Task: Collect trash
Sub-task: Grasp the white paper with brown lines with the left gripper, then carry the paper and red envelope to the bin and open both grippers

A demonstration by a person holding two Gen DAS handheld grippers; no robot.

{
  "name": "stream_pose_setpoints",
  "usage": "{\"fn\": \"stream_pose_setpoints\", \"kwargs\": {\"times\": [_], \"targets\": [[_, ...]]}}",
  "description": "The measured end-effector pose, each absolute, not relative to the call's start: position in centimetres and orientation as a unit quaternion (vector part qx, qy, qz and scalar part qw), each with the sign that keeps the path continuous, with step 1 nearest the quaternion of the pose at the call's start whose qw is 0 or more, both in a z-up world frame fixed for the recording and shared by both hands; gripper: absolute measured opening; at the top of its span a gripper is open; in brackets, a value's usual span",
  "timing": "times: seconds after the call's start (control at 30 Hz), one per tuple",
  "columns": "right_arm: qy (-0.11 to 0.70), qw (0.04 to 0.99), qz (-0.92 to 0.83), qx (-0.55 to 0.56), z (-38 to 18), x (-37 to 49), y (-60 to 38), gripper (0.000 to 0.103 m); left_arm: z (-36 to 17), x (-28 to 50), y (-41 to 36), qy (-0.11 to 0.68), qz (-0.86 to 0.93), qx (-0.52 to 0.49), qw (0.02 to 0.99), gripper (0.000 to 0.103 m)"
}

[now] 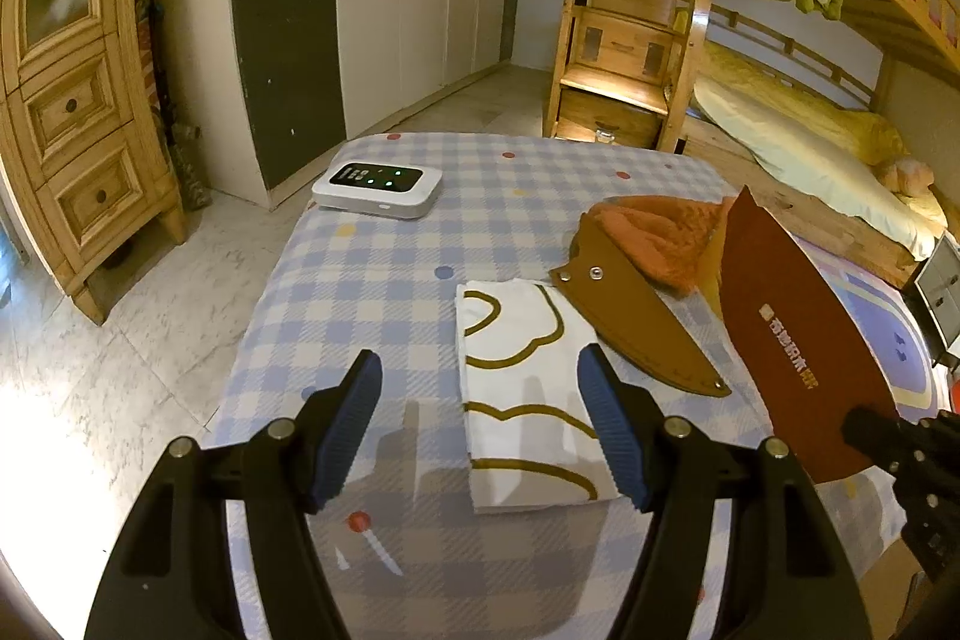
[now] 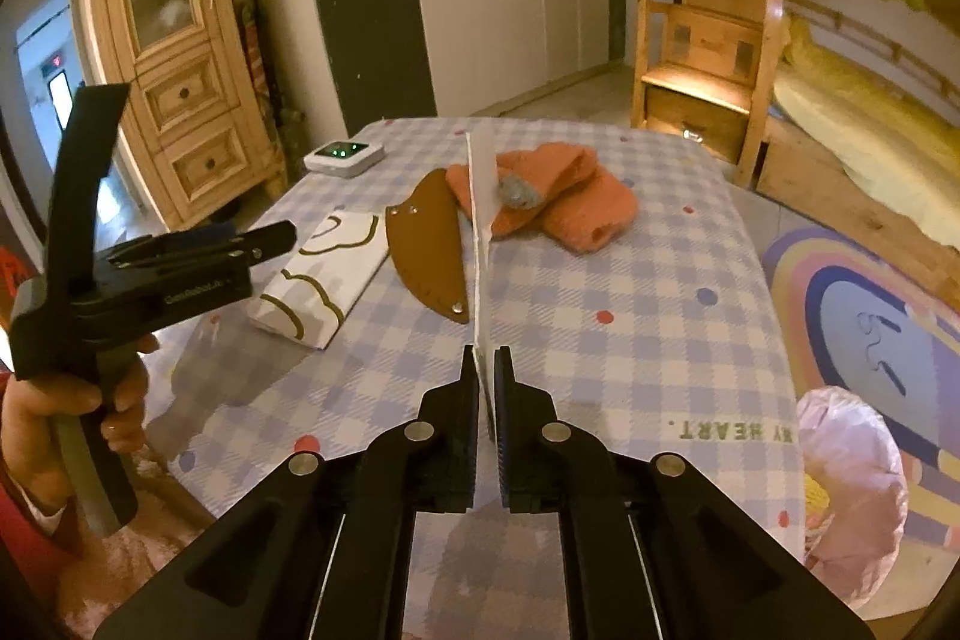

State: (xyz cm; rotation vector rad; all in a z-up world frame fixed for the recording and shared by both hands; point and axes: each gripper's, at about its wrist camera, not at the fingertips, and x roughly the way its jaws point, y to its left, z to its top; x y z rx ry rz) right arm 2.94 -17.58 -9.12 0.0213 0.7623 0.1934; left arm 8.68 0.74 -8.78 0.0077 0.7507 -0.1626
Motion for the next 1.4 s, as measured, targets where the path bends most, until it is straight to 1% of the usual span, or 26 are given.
{"fn": "stream_pose_setpoints", "kwargs": {"times": [0.07,0.1,0.2,0.4,0.7,0.8,0.93,0.97,1.03,1.1,1.13,1.2,1.27,1.33,1.4], "targets": [[0.364,0.927,0.091,0.013,-9.1,2.8,-17.5,0.004,-8.9,8.7,1.1,0.368,-0.078,0.002,0.926,0.066],[0.357,0.929,0.094,0.015,-9.0,2.6,-17.4,0.000,-9.0,8.7,1.3,0.371,-0.079,0.000,0.925,0.066],[0.332,0.937,0.100,0.029,-8.1,1.7,-17.5,0.000,-9.4,8.5,1.6,0.381,-0.082,-0.006,0.921,0.071],[0.291,0.951,0.088,0.049,-6.1,0.5,-18.3,0.000,-10.4,8.8,-0.2,0.405,-0.081,0.011,0.911,0.073],[0.293,0.951,0.074,0.066,-5.5,0.1,-20.0,0.000,-12.1,9.1,-3.6,0.429,-0.077,0.068,0.897,0.073],[0.295,0.950,0.072,0.069,-5.6,-0.1,-20.3,0.001,-12.2,9.2,-3.6,0.432,-0.078,0.058,0.896,0.072],[0.297,0.949,0.074,0.069,-5.6,-0.5,-20.4,0.001,-12.2,9.2,-3.2,0.432,-0.087,0.056,0.896,0.064],[0.297,0.949,0.075,0.068,-5.5,-0.5,-20.4,0.001,-12.2,9.0,-3.0,0.432,-0.090,0.055,0.896,0.060],[0.298,0.949,0.076,0.067,-5.6,-0.6,-20.2,0.001,-12.1,9.1,-2.0,0.431,-0.091,0.050,0.896,0.049],[0.300,0.948,0.077,0.066,-5.7,-0.6,-20.2,0.000,-12.0,8.9,-1.2,0.428,-0.086,0.051,0.898,0.031],[0.301,0.948,0.078,0.066,-5.7,-0.6,-20.1,0.001,-12.0,8.9,-0.9,0.427,-0.083,0.052,0.899,0.026],[0.301,0.948,0.079,0.066,-5.7,-0.5,-20.0,0.000,-11.9,8.7,-0.5,0.426,-0.077,0.057,0.900,0.009],[0.299,0.948,0.081,0.067,-5.6,-0.6,-20.0,0.001,-11.6,8.7,0.4,0.427,-0.085,0.033,0.900,0.006],[0.295,0.950,0.080,0.067,-5.5,-0.7,-20.2,0.001,-9.8,7.7,1.0,0.386,-0.117,0.004,0.915,0.006],[0.292,0.951,0.077,0.068,-5.3,-0.8,-20.3,0.001,-7.9,6.3,0.8,0.335,-0.154,0.000,0.930,0.006]]}}
